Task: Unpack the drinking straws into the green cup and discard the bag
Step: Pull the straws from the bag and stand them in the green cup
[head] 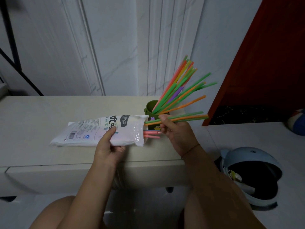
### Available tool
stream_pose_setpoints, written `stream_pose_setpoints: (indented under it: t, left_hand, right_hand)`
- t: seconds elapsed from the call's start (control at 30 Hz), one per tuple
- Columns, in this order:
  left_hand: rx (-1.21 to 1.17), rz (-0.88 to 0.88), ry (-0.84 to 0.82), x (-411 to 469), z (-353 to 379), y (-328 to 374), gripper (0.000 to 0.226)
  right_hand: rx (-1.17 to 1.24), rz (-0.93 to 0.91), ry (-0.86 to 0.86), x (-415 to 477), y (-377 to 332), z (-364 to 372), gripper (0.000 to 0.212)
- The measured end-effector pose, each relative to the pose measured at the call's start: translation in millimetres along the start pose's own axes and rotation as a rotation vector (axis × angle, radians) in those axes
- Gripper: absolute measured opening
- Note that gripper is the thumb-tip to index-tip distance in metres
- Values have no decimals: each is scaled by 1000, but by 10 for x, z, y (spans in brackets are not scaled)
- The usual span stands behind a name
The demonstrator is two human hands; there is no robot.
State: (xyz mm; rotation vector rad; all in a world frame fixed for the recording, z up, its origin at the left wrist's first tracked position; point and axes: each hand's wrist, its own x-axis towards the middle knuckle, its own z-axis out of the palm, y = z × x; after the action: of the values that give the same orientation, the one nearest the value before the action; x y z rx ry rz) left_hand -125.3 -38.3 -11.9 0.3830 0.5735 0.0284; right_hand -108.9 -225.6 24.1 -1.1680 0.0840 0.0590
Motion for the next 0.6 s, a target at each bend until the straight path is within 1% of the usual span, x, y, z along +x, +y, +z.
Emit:
stream_pose_setpoints:
  t: [0.1, 0.2, 0.3, 0.4, 0.5, 0.6]
  left_hand:
    - [-26, 28, 10, 29, -41, 114, 20]
    - [-56, 60, 19, 54, -41, 213, 24]
    - [-51, 83, 23, 63, -21, 256, 16]
    - [-53, 89, 21, 55, 6, 253, 15]
    - [-55, 87, 22, 49, 12, 243, 16]
    - [-59, 80, 27, 51, 17, 235, 20]
  right_hand:
    - [-9, -64, 106, -14, -121, -34, 11]
    - [-34, -174, 167, -11, -297, -124, 12]
    - [-61, -288, 232, 11, -464, -219, 12]
    - [-92, -350, 284, 45, -580, -285, 11]
    - [-165, -394, 329, 94, -633, -332, 10]
    - [-296, -426, 337, 172, -616, -319, 13]
